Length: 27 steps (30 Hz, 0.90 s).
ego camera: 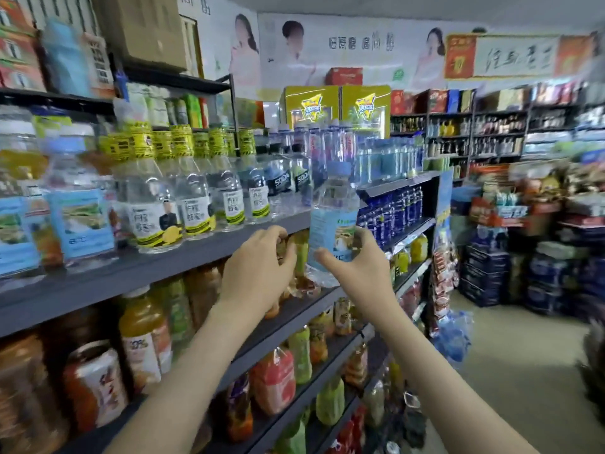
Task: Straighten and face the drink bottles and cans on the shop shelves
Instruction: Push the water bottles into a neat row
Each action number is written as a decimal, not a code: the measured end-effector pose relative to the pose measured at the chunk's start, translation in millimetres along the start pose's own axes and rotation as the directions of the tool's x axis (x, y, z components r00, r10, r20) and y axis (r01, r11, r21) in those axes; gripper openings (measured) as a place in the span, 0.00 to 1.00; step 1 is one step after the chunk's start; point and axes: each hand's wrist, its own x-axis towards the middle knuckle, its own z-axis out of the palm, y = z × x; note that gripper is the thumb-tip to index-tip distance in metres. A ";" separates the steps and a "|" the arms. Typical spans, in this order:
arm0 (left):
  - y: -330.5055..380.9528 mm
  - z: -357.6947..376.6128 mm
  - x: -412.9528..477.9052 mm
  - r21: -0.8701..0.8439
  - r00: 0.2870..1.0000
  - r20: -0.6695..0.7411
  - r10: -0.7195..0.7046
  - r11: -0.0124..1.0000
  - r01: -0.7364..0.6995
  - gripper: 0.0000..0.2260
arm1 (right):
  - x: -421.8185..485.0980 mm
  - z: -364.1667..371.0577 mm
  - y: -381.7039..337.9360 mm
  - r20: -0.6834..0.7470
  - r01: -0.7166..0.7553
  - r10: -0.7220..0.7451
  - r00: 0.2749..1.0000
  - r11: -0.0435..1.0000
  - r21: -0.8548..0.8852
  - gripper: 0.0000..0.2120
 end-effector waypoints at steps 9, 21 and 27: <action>91.1 188.6 115.5 -0.003 0.993 0.029 0.114 0.993 -0.114 0.13 | 155.6 -132.7 140.2 -0.109 0.000 -0.009 0.994 0.997 -0.082 0.20; 135.4 351.4 293.3 0.306 0.976 -0.198 0.094 0.952 -0.030 0.19 | 401.9 -193.2 268.1 0.023 0.085 -0.086 0.996 0.996 0.030 0.25; 113.3 405.3 367.3 0.573 0.928 -0.246 0.281 0.814 -0.095 0.22 | 500.8 -136.0 293.9 0.129 0.135 -0.137 0.982 0.991 0.027 0.27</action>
